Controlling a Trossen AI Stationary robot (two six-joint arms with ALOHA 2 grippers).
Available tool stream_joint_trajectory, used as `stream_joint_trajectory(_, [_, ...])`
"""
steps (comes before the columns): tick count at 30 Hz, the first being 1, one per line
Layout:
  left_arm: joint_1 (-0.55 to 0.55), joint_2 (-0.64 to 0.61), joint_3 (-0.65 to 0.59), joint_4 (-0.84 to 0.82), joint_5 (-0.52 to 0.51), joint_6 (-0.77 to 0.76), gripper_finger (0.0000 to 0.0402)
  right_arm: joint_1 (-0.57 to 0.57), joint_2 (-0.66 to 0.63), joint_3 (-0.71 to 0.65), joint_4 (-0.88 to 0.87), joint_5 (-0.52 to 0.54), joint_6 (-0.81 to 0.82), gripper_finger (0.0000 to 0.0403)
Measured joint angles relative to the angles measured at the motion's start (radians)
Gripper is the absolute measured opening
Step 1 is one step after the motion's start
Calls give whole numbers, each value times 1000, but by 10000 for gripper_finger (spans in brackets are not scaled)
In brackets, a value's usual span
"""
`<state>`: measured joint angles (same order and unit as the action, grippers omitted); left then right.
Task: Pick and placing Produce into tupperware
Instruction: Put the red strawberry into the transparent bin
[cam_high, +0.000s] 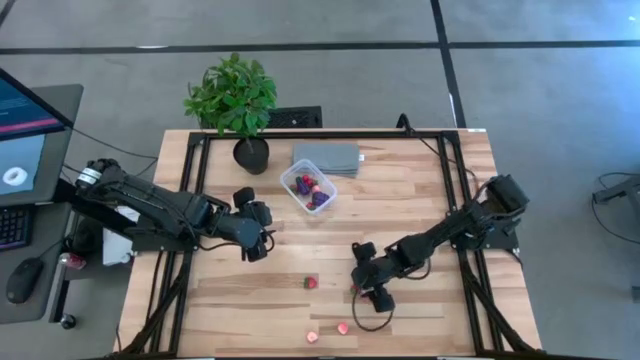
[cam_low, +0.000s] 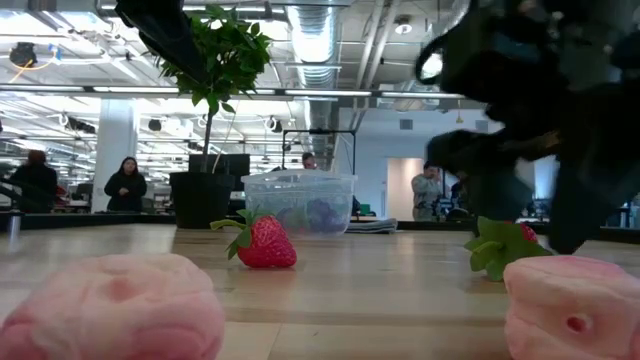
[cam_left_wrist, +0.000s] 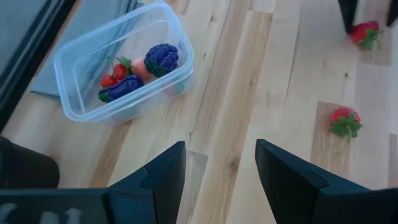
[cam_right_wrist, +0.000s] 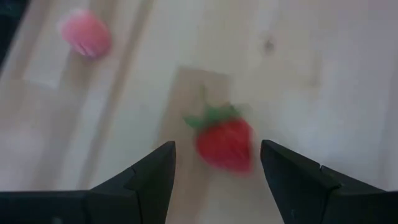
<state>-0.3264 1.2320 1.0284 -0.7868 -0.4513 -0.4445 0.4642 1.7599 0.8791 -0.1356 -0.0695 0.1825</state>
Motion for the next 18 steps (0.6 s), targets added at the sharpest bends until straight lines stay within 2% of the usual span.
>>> stream_joint_trajectory(10, [-11, 1, 1, -36, -3, -13, 186, 18, 88, 54, 44, 19, 16, 260])
stream_joint_trajectory(18, [-11, 0, 1, -40, -7, -14, 186, 18, 87, 54, 45, 17, 28, 260])
